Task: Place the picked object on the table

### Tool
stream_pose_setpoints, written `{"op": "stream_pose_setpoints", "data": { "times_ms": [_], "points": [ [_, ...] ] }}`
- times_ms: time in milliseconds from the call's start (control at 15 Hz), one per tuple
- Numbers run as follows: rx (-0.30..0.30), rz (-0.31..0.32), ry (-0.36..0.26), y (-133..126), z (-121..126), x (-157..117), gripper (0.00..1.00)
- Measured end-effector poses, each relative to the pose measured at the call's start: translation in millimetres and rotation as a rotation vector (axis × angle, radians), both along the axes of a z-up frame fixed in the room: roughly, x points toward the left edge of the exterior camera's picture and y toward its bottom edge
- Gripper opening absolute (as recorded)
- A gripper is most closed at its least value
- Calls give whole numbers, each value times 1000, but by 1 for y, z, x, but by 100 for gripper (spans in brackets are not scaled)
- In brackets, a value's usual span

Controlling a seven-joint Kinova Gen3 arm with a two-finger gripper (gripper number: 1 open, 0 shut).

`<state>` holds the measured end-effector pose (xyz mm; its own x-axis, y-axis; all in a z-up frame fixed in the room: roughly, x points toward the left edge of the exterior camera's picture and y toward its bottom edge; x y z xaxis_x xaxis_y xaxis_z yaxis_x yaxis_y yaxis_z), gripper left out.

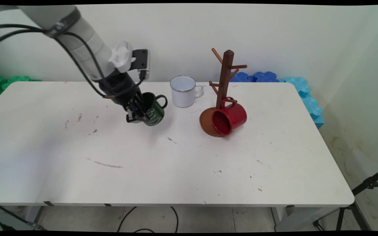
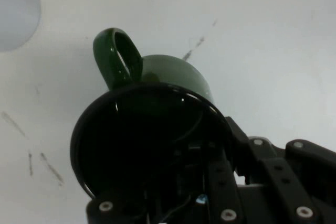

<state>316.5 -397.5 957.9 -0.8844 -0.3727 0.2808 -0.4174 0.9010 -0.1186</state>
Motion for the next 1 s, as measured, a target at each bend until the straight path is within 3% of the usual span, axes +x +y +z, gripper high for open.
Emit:
{"op": "stream_pose_setpoints", "data": {
  "times_ms": [600, 1000],
  "points": [
    [9, -32, -96, -45, -22, -16, 0],
    [34, -34, -124, -76, -39, -29, 0]
  ]
}}
